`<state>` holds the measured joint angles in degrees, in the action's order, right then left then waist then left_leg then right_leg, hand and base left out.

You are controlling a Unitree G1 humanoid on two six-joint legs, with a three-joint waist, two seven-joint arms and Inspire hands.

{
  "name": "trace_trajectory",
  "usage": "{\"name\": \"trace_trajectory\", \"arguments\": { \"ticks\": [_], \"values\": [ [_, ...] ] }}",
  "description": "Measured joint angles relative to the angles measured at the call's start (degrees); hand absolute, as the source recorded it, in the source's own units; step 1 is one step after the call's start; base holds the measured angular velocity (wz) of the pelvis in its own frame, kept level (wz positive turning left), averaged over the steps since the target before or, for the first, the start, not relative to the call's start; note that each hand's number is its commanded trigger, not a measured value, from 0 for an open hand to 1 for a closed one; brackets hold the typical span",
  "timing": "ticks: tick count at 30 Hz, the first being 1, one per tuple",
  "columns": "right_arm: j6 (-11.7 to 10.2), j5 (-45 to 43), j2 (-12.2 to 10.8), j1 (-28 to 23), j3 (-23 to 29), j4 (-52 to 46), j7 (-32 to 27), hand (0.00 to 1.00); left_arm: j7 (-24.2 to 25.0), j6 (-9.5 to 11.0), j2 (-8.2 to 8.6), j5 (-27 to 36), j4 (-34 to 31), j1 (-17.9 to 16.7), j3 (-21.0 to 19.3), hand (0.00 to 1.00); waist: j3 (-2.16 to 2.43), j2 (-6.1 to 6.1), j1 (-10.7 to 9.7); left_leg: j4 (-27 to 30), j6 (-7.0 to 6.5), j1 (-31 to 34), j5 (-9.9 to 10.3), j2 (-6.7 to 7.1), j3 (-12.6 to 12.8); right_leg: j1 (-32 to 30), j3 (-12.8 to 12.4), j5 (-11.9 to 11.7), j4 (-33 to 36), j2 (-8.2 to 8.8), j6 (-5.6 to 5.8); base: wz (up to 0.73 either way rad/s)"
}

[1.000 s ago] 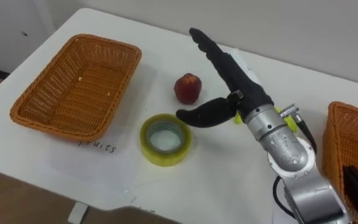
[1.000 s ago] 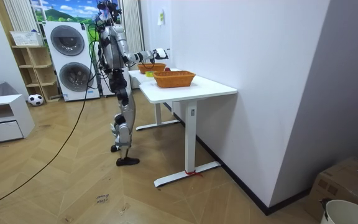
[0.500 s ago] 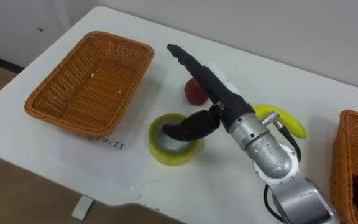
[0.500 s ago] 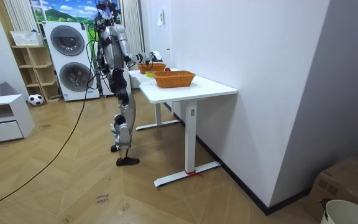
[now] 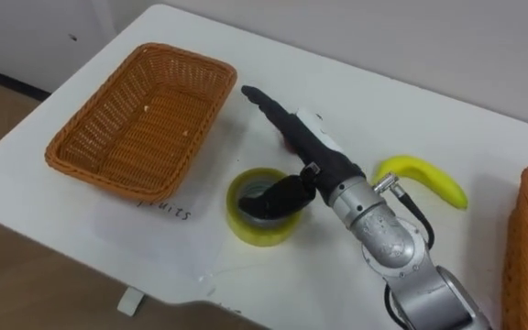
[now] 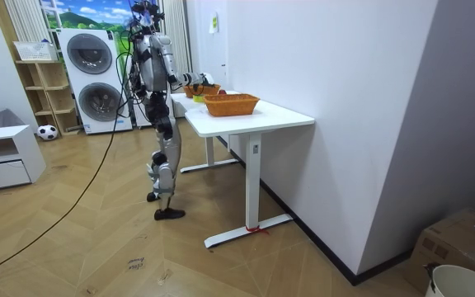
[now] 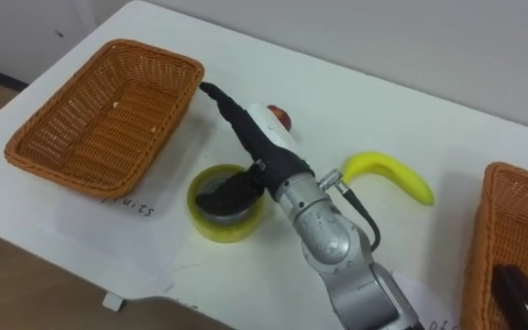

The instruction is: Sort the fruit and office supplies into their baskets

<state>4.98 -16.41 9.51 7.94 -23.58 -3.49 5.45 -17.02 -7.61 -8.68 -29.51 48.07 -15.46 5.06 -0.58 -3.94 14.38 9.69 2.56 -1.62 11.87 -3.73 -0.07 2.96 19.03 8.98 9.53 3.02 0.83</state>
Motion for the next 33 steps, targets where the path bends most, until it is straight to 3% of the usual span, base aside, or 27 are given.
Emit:
{"name": "trace_trajectory", "arguments": {
  "ticks": [15,23,29,33],
  "values": [
    [0.1,-4.5,-0.1,0.0,0.0,0.7,1.0,0.00,0.4,-0.1,-0.05,0.0,0.2,-0.2,-0.3,0.00,-0.10,0.43,0.2,0.0,-0.27,0.1,-0.2,0.40,-0.1,0.0,0.1,0.0,0.0,0.39,0.08,0.00],
    [0.6,-7.0,0.0,0.0,0.1,1.8,2.4,0.00,1.4,-1.2,0.14,-1.3,0.4,0.1,-0.4,0.00,-0.08,0.39,0.2,0.0,-0.28,0.2,-0.2,0.40,0.0,0.0,1.5,0.0,0.1,0.53,0.08,0.00],
    [0.9,-7.7,-0.1,0.4,0.2,4.1,2.3,0.00,2.3,-1.3,0.16,-1.7,1.0,0.5,-0.4,0.00,0.04,0.05,0.0,0.0,-0.29,0.0,-0.2,0.40,0.3,0.0,1.5,0.0,0.0,0.56,0.09,-0.02],
    [0.8,-7.0,-0.2,0.5,0.2,4.0,2.1,0.00,2.3,-1.2,0.13,-1.5,1.5,1.2,-0.4,0.00,-0.22,-0.44,0.0,0.1,-0.29,0.0,-0.2,0.40,0.4,0.0,1.5,0.1,0.0,0.56,0.11,0.00]
  ]
}}
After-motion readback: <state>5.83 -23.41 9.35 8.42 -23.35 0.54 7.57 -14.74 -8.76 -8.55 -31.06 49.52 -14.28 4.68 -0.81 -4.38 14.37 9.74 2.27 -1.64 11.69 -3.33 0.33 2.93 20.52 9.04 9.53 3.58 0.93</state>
